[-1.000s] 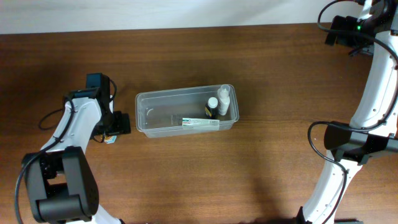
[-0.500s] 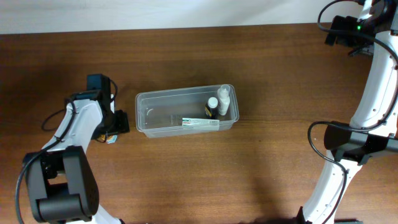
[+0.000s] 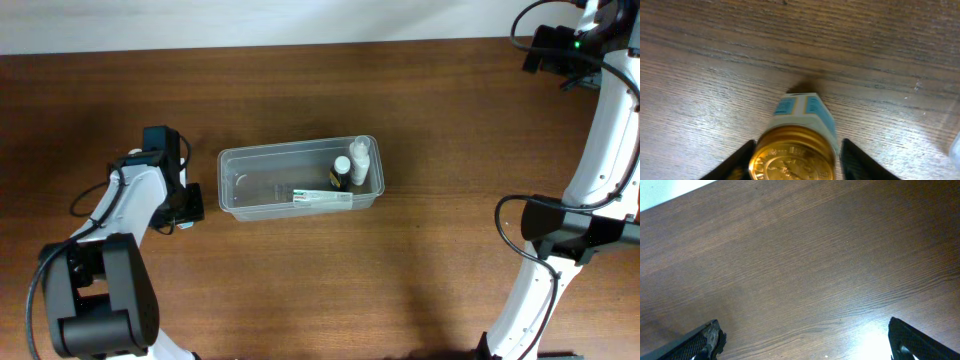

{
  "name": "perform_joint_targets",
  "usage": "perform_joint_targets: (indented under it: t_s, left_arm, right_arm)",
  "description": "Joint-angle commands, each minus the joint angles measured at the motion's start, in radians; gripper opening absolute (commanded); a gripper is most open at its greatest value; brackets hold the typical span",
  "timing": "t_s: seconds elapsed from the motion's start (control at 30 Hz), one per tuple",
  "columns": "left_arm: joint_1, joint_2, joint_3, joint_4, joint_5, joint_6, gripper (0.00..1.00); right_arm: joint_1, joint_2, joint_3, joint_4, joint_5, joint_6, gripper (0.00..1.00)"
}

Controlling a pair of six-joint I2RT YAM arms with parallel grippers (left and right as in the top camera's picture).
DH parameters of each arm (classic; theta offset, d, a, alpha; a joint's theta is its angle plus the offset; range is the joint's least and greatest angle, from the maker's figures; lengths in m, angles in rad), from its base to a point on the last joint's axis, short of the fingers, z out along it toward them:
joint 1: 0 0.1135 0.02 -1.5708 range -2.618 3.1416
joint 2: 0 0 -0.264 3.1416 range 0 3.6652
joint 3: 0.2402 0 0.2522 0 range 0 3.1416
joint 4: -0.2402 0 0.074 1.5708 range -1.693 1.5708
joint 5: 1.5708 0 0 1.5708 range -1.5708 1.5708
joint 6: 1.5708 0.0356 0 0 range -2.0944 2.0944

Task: Pack container
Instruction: 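Close the left gripper on the gold-lidded jar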

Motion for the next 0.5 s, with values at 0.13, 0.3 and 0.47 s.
perform_joint_targets:
  t_s: [0.13,0.3,0.47]
  left_arm:
    - [0.002,0.012,-0.005,0.009,0.007,0.0,0.42]
    - [0.002,0.011,0.005,0.01,0.023,0.001,0.4]
    - [0.002,0.011,0.027,0.001,0.041,0.0,0.38]
  right_arm:
    - [-0.002,-0.024,0.016,-0.006,0.009,0.004,0.98]
    - [-0.002,-0.024,0.016,-0.006,0.009,0.004,0.99]
    - [-0.002,-0.024,0.016,-0.006,0.009,0.004,0.98]
